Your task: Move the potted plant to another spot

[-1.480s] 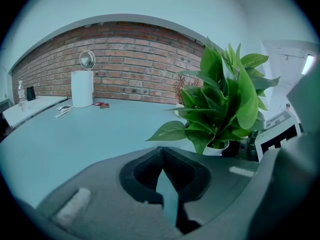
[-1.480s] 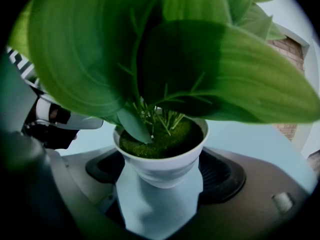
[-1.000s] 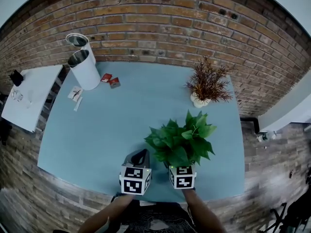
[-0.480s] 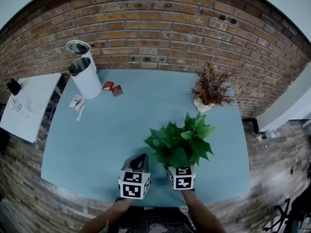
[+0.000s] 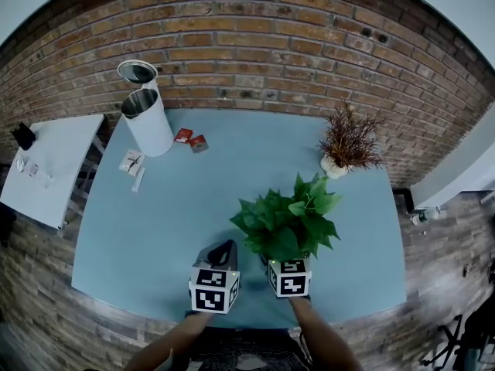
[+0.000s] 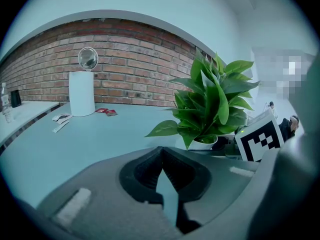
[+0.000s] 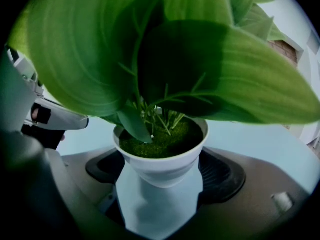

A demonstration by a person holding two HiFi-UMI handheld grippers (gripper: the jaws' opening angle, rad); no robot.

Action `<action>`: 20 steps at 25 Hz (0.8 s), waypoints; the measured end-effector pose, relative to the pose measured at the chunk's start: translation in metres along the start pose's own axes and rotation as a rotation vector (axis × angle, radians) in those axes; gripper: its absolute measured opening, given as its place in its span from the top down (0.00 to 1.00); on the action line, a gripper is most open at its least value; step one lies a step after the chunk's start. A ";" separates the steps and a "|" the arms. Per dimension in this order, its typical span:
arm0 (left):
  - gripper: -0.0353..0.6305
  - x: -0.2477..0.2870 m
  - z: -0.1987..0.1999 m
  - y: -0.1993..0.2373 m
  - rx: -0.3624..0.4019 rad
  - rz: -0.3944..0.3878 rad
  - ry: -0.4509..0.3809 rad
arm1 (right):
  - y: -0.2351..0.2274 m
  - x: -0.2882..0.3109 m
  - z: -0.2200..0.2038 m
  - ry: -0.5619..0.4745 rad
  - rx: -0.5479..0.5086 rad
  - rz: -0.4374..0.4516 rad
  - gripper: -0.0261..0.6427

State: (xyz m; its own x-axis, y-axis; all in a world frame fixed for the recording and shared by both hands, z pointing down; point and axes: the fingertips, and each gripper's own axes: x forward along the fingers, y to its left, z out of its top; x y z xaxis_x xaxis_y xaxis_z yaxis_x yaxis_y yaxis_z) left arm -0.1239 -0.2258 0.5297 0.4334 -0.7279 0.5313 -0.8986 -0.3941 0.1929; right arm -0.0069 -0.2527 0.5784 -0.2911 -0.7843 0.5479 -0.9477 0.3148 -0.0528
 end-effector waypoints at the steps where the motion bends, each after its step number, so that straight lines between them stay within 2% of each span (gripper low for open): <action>1: 0.95 -0.001 0.000 0.003 -0.001 -0.001 -0.002 | 0.003 0.002 0.000 0.001 0.000 -0.001 0.27; 10: 0.95 -0.010 -0.002 0.029 -0.005 -0.013 -0.007 | 0.027 0.013 0.007 0.011 -0.003 -0.032 0.27; 20: 0.95 -0.024 0.000 0.039 0.002 -0.007 -0.002 | 0.058 0.018 0.018 -0.001 -0.017 0.019 0.27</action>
State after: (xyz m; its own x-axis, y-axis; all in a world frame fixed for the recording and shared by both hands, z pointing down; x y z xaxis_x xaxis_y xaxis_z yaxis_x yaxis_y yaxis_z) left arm -0.1696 -0.2237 0.5242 0.4398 -0.7263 0.5283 -0.8954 -0.4003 0.1950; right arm -0.0700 -0.2583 0.5700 -0.3091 -0.7785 0.5463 -0.9396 0.3387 -0.0489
